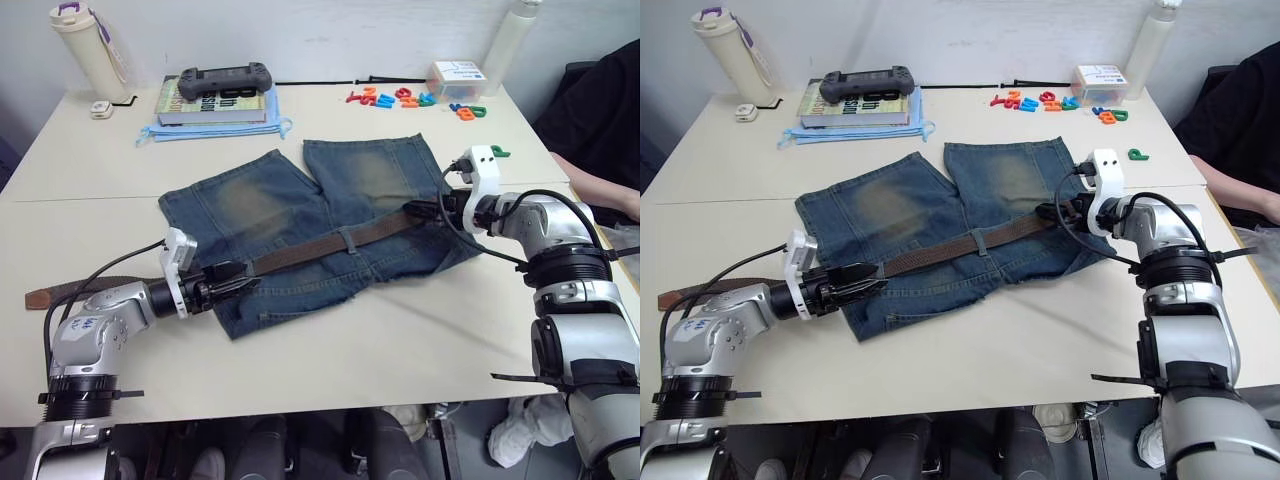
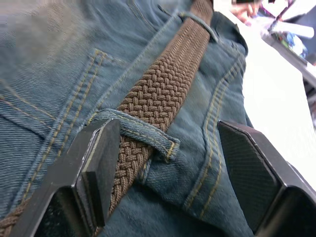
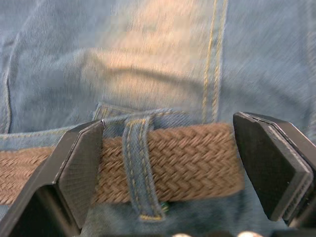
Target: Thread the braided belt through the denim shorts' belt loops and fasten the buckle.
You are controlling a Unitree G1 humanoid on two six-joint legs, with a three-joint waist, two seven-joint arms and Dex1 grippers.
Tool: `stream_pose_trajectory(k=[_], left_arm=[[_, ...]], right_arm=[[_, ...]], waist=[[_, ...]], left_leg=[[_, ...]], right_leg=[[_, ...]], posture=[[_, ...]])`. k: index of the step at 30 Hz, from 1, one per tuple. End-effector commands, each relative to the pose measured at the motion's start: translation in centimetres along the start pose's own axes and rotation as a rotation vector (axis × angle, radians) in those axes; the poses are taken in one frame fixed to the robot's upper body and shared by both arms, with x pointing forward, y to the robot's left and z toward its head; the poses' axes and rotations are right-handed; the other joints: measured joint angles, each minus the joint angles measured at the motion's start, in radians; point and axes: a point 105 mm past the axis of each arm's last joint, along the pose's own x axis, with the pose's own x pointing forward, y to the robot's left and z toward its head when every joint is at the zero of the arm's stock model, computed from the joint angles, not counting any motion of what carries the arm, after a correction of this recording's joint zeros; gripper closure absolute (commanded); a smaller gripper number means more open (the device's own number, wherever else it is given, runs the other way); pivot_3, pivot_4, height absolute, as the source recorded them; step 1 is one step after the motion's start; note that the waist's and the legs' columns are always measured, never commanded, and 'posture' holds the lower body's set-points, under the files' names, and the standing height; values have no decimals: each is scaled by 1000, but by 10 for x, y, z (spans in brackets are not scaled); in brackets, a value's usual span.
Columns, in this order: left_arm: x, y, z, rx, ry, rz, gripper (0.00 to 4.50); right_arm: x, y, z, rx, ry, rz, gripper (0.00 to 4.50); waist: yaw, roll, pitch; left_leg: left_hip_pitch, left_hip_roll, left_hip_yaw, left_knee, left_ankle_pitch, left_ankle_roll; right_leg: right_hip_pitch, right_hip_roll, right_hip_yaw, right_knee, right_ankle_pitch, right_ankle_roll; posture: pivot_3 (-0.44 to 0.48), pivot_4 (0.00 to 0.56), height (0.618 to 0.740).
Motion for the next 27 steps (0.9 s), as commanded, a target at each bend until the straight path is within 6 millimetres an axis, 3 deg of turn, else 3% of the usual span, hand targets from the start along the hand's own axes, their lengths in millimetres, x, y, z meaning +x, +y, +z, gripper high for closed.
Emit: stream_pose_trajectory(k=[1,8,10,11,17,23,27], left_arm=[[8,-10,-7,-95,17,-88,1020],[20,-15,-18,-151,65,-143,1020],[25,-13,-18,-140,58,-136,1558],[26,-11,-17,-134,53,-131,1873],[28,5,-5,44,82,-95,4480],[26,47,27,380,109,45,4500],[16,45,58,629,59,50,4500]], right_arm=[[-3,3,12,21,-43,42,41],[-2,9,9,-15,-21,79,3022],[-3,8,7,-39,-8,66,3983],[-3,7,5,-58,0,56,4165],[-5,15,10,-113,-29,72,4163],[-2,20,20,-123,-101,70,4163],[-15,40,36,-150,-195,127,4163]], waist=[[1,0,0],[1,0,0],[2,0,0],[2,0,0],[1,0,0],[1,0,0],[-5,1,0]], left_leg=[[0,0,0,0,0,0],[0,0,0,0,0,0],[0,0,0,1,0,0],[0,0,0,1,0,0],[-1,0,0,2,0,0],[-1,0,0,5,0,-1],[-2,0,1,5,0,-2]], right_leg=[[0,0,0,0,0,0],[0,0,0,0,0,0],[0,0,0,0,0,0],[0,-1,0,0,0,0],[0,-1,-1,0,0,0],[0,-1,-1,3,0,0],[-3,-2,-1,6,0,0]], posture=[[0,150,667],[0,150,667],[0,150,667],[0,150,667],[0,150,667],[0,150,667],[0,150,667]])
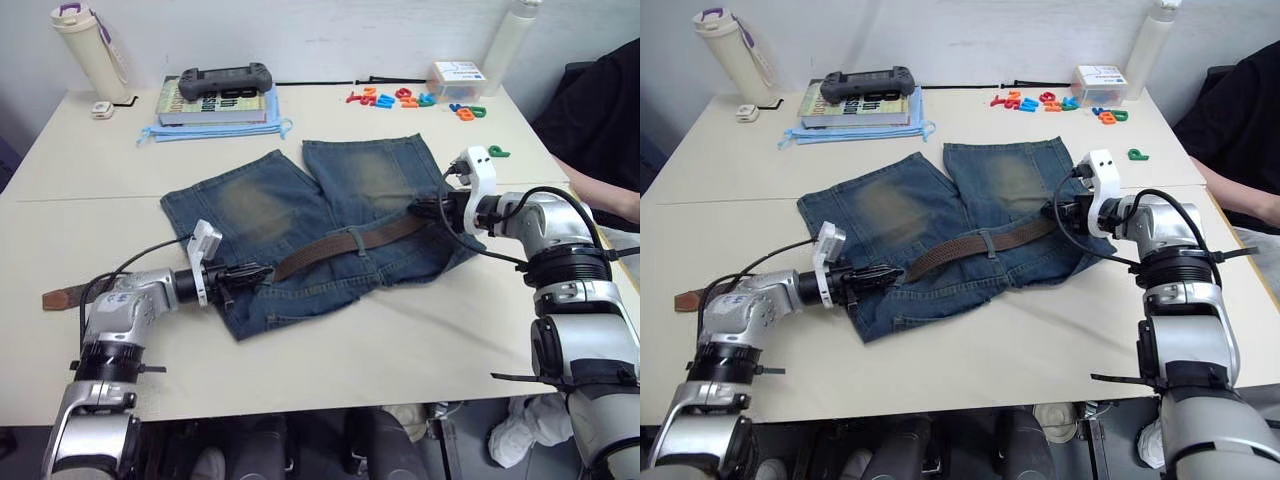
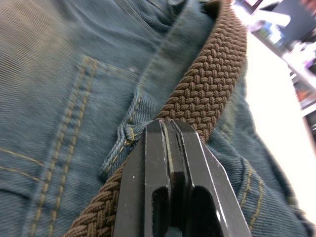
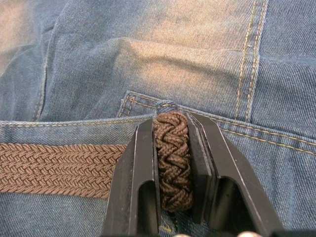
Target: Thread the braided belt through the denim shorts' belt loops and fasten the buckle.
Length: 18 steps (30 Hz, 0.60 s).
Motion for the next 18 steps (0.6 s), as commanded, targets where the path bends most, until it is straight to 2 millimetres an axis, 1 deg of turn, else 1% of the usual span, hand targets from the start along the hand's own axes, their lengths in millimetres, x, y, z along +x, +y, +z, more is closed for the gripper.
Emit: stream_pose_trajectory(k=[1,3,4,6,9,10,13,15,17,18], left_arm=[[-19,8,25,258,-44,32,4500],[-27,6,31,354,-71,42,4500],[-33,3,34,390,-97,50,4500],[-44,-3,40,441,-138,63,4500],[-59,-16,47,481,-179,90,4500],[-62,-24,49,505,-180,78,4500],[-65,-53,52,561,-185,4,4500],[-64,-75,50,613,-183,-76,4500],[-64,-99,45,611,-178,-161,4500],[-66,-110,38,611,-161,-212,4500]], right_arm=[[-18,27,37,-65,-160,83,4163],[-29,40,40,-86,-199,118,4163],[-37,48,40,-126,-223,134,4163],[-54,63,35,-206,-256,158,4163],[-84,86,23,-223,-287,241,4163],[-92,91,15,-241,-262,256,4163],[-108,99,-14,-291,-141,292,4163],[-115,102,-31,-309,-52,315,4163],[-121,102,-54,-365,76,318,4163],[-123,102,-64,-381,129,321,4163]], waist=[[0,0,0],[1,0,0],[3,0,0],[5,0,0],[8,0,0],[9,0,0],[15,0,0],[19,1,0],[22,1,0],[26,1,1]], left_leg=[[0,0,0,0,0,0],[-4,0,0,0,0,0],[-5,0,1,0,0,0],[-6,0,3,0,0,0],[-6,-1,4,1,-1,2],[-6,-2,3,1,-1,3],[-6,-2,3,1,-3,5],[0,-2,2,0,-4,7],[4,-2,2,-1,-6,7],[4,-2,2,-1,-6,8]], right_leg=[[0,0,-1,0,0,0],[-5,0,-2,1,0,0],[-6,-2,-2,2,0,0],[-8,-4,-5,2,0,0],[-8,-7,-7,2,0,0],[-8,-7,-8,2,0,0],[-6,-8,-8,1,0,0],[1,-8,-9,-3,0,0],[5,-8,-9,-6,0,1],[5,-8,-9,-6,1,1]], posture=[[0,150,667],[0,150,667],[0,150,667],[0,150,667],[0,150,667],[0,150,667],[0,150,667],[0,150,667],[0,150,667],[0,150,667]])
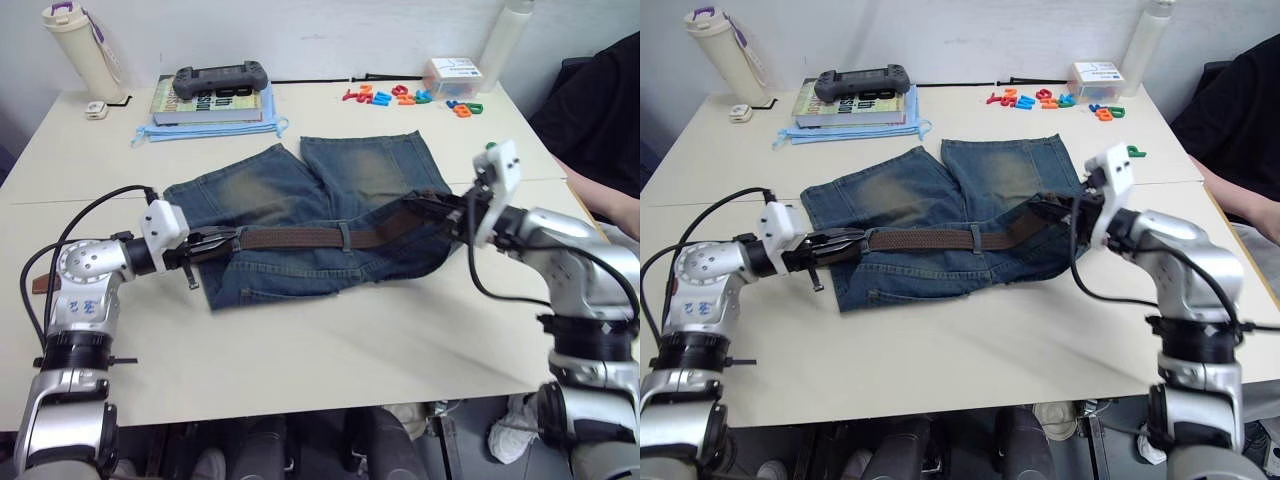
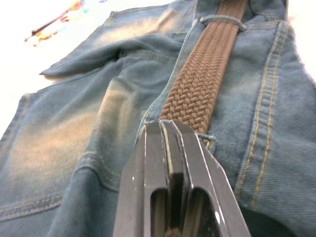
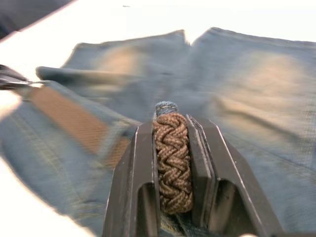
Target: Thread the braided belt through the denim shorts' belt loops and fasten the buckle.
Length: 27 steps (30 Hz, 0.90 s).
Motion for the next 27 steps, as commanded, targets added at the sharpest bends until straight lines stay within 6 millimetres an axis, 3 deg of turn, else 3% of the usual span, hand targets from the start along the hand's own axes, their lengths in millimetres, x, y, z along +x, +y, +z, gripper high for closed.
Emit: stream_pose_trajectory(k=[1,6,11,17,23,25,27], left_arm=[[-3,-45,19,46,-40,-188,4500],[-30,-85,-17,-23,89,-307,4500],[-51,-101,-45,-8,185,-325,4500],[-54,-111,-60,-53,230,-323,4500],[-49,-113,-59,-96,221,-324,4500],[-46,-110,-54,-117,199,-308,4500],[-42,-106,-48,-146,174,-296,3814]], right_arm=[[-8,23,-24,-89,184,84,4163],[-23,24,-53,-73,363,60,4163],[-44,27,-68,-60,450,33,4163],[-59,24,-78,-72,519,-20,4163],[-63,41,-62,-84,459,26,4163],[-62,50,-55,-95,431,59,3141],[-62,58,-48,-77,388,91,2192]], waist=[[6,0,0],[13,3,0],[31,3,1],[34,4,1],[36,9,2],[36,10,2],[36,10,2]], left_leg=[[0,0,0,0,0,0],[0,0,-1,-3,0,0],[0,0,-2,-5,-1,2],[3,0,-3,-8,-2,3],[15,0,-3,-10,-8,9],[15,0,-3,-10,-8,9],[15,0,-3,-10,-8,9]], right_leg=[[0,0,0,-1,0,1],[1,0,-1,-5,0,1],[3,0,-4,-10,1,1],[7,0,-5,-16,2,3],[20,0,-5,-20,2,4],[20,0,-5,-20,2,4],[20,0,-6,-20,2,4]], posture=[[0,150,667],[0,150,667],[0,150,667],[0,150,667],[0,150,667],[0,150,667],[0,150,667]])
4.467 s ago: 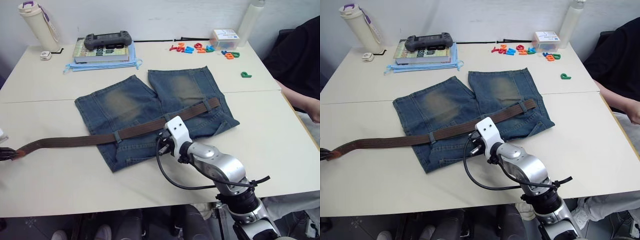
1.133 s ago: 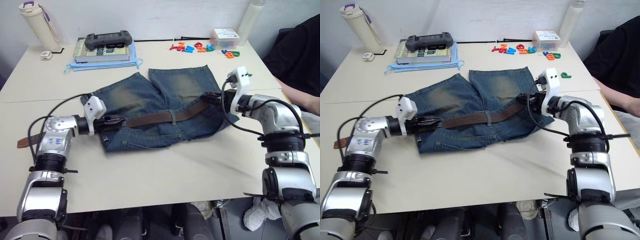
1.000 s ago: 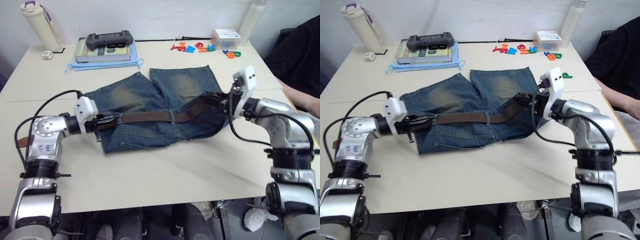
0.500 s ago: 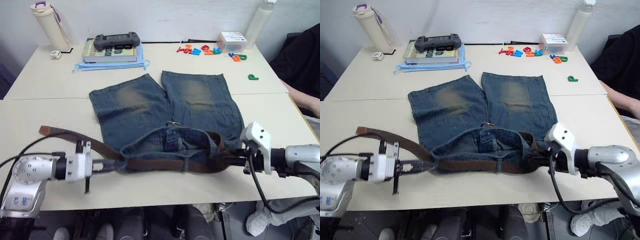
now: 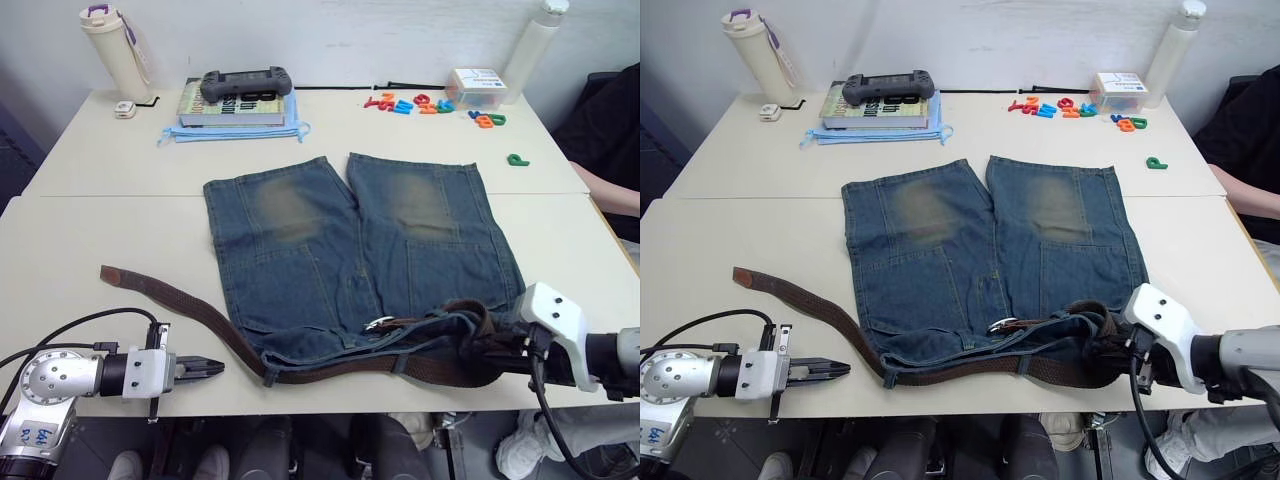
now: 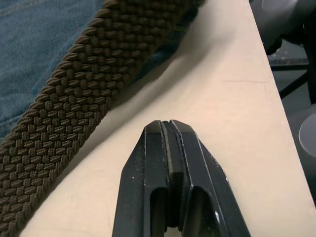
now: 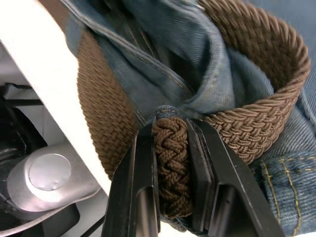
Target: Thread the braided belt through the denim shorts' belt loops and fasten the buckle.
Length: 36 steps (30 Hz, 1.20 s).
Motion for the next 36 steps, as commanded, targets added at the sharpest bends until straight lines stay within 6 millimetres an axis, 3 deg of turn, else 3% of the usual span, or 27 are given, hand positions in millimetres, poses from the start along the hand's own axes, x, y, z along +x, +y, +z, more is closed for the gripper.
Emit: stream_pose_trajectory(k=[1,4,6,9,15,22,26,33,36], left_arm=[[3,3,12,-41,-49,1,3549],[1,11,24,-89,-84,5,2152],[-2,18,31,-156,-115,24,1232],[-8,35,44,-259,-166,39,1232],[-7,84,66,-434,-298,112,1232],[17,128,34,-531,-217,246,1232],[41,126,13,-610,-144,212,1232],[71,108,-6,-585,-8,143,1232],[75,98,-16,-570,64,110,1174]], right_arm=[[-7,15,18,-19,-82,60,1772],[-18,10,39,0,-202,44,227],[-29,7,56,20,-300,54,0],[-40,-5,83,48,-442,25,0],[9,-63,90,141,-375,-279,0],[61,-111,70,135,-208,-392,0],[73,-124,45,172,-90,-370,0],[90,-110,27,220,0,-213,0],[99,-105,24,244,3,-175,674]], waist=[[0,0,0],[-2,0,0],[-3,1,1],[-3,2,2],[-5,2,2],[-5,3,3],[-4,3,2],[-4,2,1],[-5,2,-3]], left_leg=[[0,0,0,0,0,0],[0,0,0,0,1,-1],[1,0,0,1,1,-1],[1,0,-1,1,2,-2],[0,0,-1,0,3,-6],[-2,-3,3,0,7,-2],[-4,-4,4,0,8,0],[-2,-4,4,1,8,0],[1,-4,3,1,7,-1]], right_leg=[[0,0,0,0,0,0],[2,0,0,-1,1,1],[3,0,0,-2,1,2],[3,0,0,-3,1,2],[3,0,0,-4,2,2],[0,0,-1,-3,3,4],[-1,0,0,-4,4,7],[1,-1,0,-3,5,8],[3,-1,0,-3,4,8]], posture=[[0,150,667],[0,150,667],[0,150,667],[0,150,667],[0,150,667],[0,150,667],[0,150,667],[0,150,667],[0,150,667]])
